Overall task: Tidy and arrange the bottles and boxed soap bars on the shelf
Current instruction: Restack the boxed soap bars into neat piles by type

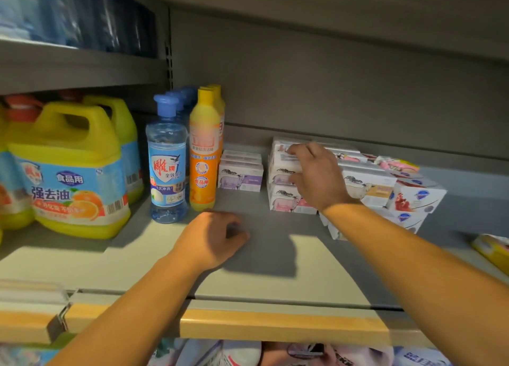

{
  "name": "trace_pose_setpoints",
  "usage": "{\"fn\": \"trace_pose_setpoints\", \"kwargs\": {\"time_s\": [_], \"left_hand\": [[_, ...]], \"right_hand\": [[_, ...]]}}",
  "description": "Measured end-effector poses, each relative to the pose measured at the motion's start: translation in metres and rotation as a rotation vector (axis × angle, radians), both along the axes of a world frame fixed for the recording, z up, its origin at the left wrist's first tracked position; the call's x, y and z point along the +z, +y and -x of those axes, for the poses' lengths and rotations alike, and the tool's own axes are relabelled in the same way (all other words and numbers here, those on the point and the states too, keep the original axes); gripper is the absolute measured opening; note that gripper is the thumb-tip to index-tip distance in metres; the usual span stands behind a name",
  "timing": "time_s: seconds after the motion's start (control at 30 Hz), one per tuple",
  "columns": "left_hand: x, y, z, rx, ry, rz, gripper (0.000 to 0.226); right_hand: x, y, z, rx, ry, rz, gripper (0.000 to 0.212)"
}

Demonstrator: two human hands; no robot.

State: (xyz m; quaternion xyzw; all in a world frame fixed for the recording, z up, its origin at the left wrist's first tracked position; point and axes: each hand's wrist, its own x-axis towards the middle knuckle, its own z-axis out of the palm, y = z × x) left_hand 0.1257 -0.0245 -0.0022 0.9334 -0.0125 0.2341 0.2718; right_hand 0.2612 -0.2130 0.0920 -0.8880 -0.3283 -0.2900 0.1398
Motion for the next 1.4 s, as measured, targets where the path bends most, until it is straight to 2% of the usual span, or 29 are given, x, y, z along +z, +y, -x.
{"fn": "trace_pose_setpoints", "kwargs": {"time_s": [0.13, 0.23, 0.33, 0.4, 0.47, 0.53, 0.63, 0.7, 0.77, 0.87, 1.0, 1.07, 1.17, 1.27, 1.4], "left_hand": [[0.006, 0.003, 0.003, -0.042, -0.047, 0.229, 0.034], [0.015, 0.005, 0.008, -0.068, -0.080, 0.438, 0.028], [0.020, 0.007, 0.009, -0.013, -0.087, 0.618, 0.030], [0.021, 0.006, 0.009, -0.088, -0.094, 0.710, 0.032], [0.022, 0.003, 0.011, -0.206, -0.058, 0.727, 0.026], [0.019, 0.004, 0.011, -0.226, -0.033, 0.641, 0.020], [0.019, 0.006, 0.012, -0.157, -0.021, 0.631, 0.014], [0.019, 0.005, 0.011, -0.105, -0.010, 0.801, 0.010], [0.019, 0.007, 0.008, -0.073, 0.006, 0.988, 0.011], [0.018, 0.013, 0.005, -0.037, 0.035, 1.132, 0.019], [0.019, 0.015, 0.004, -0.068, 0.049, 1.251, 0.029], [0.021, 0.017, 0.005, -0.074, 0.074, 1.269, 0.039], [0.020, 0.016, 0.006, -0.085, 0.123, 1.199, 0.053], [0.020, 0.013, 0.007, -0.088, 0.137, 1.142, 0.079], [0.019, 0.014, 0.005, -0.084, 0.139, 1.129, 0.083]], "right_hand": [[0.000, 0.005, 0.029, 0.137, 0.097, -0.112, 0.052], [-0.012, 0.012, 0.050, 0.233, 0.246, -0.137, 0.052], [-0.017, 0.014, 0.061, 0.264, 0.461, -0.390, 0.048], [-0.018, 0.016, 0.064, 0.317, 0.583, -0.446, 0.046], [-0.024, 0.019, 0.068, 0.369, 0.594, -0.379, 0.045], [-0.036, 0.022, 0.071, 0.392, 0.591, -0.357, 0.042], [-0.052, 0.023, 0.072, 0.337, 0.535, -0.504, 0.033], [-0.060, 0.020, 0.069, 0.297, 0.526, -0.609, 0.039], [-0.067, 0.016, 0.067, 0.358, 0.675, -0.660, 0.057], [-0.074, 0.014, 0.067, 0.533, 0.855, -0.673, 0.075], [-0.076, 0.010, 0.060, 0.537, 0.838, -0.626, 0.066], [-0.075, 0.009, 0.059, 0.468, 0.863, -0.693, 0.051], [-0.071, 0.007, 0.060, 0.390, 0.917, -0.781, 0.023], [-0.067, 0.007, 0.062, 0.345, 0.993, -0.825, 0.024], [-0.066, 0.006, 0.063, 0.325, 1.034, -0.822, 0.024]]}}
